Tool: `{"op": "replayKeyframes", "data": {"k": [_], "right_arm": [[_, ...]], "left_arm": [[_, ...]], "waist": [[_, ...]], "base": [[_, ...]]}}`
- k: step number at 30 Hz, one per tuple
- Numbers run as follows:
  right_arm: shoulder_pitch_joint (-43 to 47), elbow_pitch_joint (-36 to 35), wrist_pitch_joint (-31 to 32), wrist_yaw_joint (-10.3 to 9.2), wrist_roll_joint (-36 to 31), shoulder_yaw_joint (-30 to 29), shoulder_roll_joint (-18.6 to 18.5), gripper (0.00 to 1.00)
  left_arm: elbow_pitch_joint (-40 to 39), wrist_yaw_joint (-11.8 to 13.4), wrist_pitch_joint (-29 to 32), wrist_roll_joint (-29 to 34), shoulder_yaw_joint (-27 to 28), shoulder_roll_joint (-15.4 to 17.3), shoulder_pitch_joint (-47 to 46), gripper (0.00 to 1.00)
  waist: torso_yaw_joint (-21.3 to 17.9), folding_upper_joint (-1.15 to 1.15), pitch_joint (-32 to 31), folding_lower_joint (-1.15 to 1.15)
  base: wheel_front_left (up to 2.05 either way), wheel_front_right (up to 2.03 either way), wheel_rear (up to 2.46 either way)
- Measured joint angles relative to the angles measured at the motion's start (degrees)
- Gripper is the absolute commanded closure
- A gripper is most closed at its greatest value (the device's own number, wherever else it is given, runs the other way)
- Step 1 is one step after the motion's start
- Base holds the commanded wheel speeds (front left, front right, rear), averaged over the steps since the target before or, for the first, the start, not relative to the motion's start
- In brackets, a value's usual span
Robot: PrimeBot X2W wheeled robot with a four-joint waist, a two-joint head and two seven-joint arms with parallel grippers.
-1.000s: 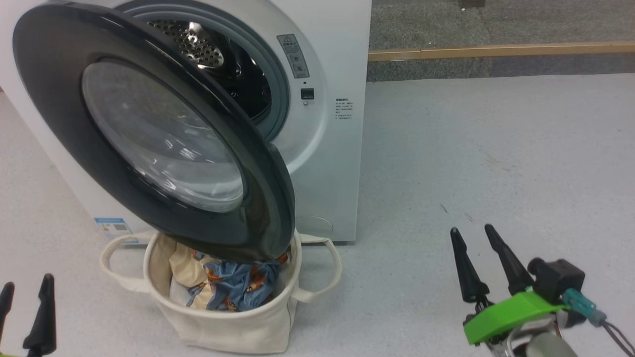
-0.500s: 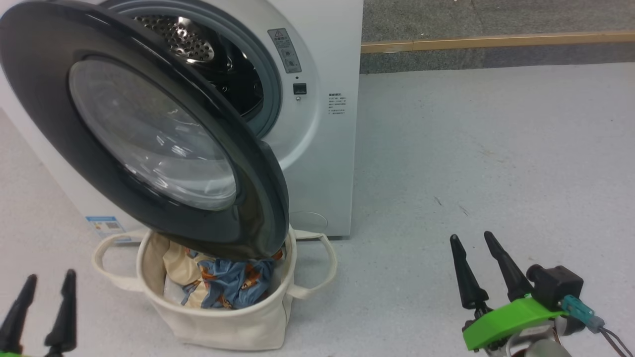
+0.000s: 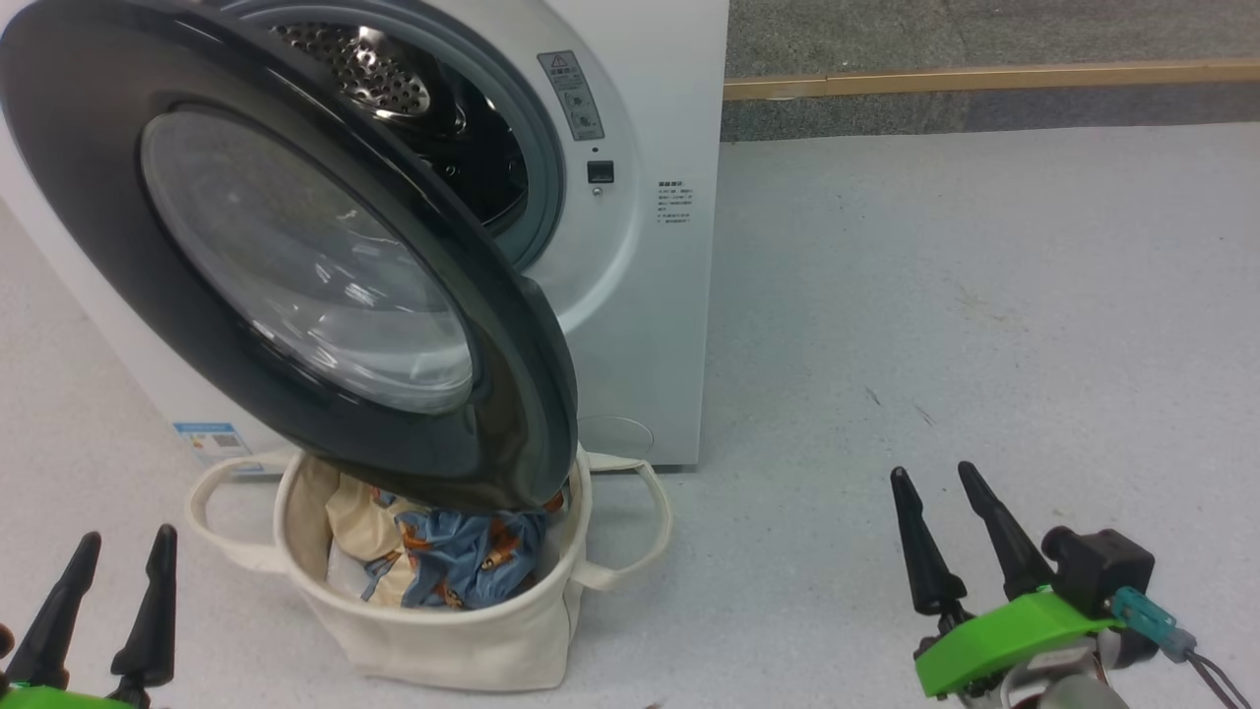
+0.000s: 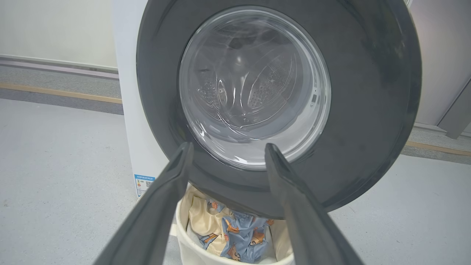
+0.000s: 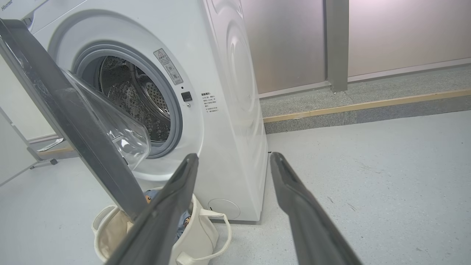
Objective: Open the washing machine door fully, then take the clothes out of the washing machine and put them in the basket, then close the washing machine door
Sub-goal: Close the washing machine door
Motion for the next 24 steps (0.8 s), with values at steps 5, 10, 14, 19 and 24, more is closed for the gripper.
{"op": "replayKeyframes", "data": {"k": [5,10,14,19,24], "right_arm": [[0.0,0.0,0.0,0.00,0.5,-0.6,0.3,0.00],[0.0,-0.1,0.0,0.00,1.1,-1.1,0.3,0.59],[0.0,-0.1,0.0,0.00,2.0,-1.1,0.3,1.00],[0.0,-1.0,0.0,0.00,2.8,-1.0,0.3,1.00],[-0.5,-2.6,0.0,0.00,4.0,0.3,-0.6,1.00]], "left_arm": [[0.1,0.0,0.0,0.4,0.1,-0.2,-0.1,0.00],[0.5,0.0,0.0,0.5,0.1,-0.5,-0.1,0.00],[0.6,0.0,0.0,0.5,-0.1,-0.8,-0.2,0.00],[0.6,-0.1,0.0,0.6,-0.6,-1.4,-1.1,0.00],[0.6,-0.1,0.0,1.1,-1.7,-2.5,-1.8,0.00]], "waist": [[0.3,0.00,0.0,0.00],[0.7,0.00,0.0,0.00],[0.9,0.00,0.1,0.00],[1.6,0.00,0.2,0.00],[3.1,0.00,0.3,0.00]], "base": [[0.00,0.00,0.00],[0.00,0.00,0.00],[0.00,0.00,0.00],[0.00,0.00,0.00],[0.00,0.00,0.00]]}}
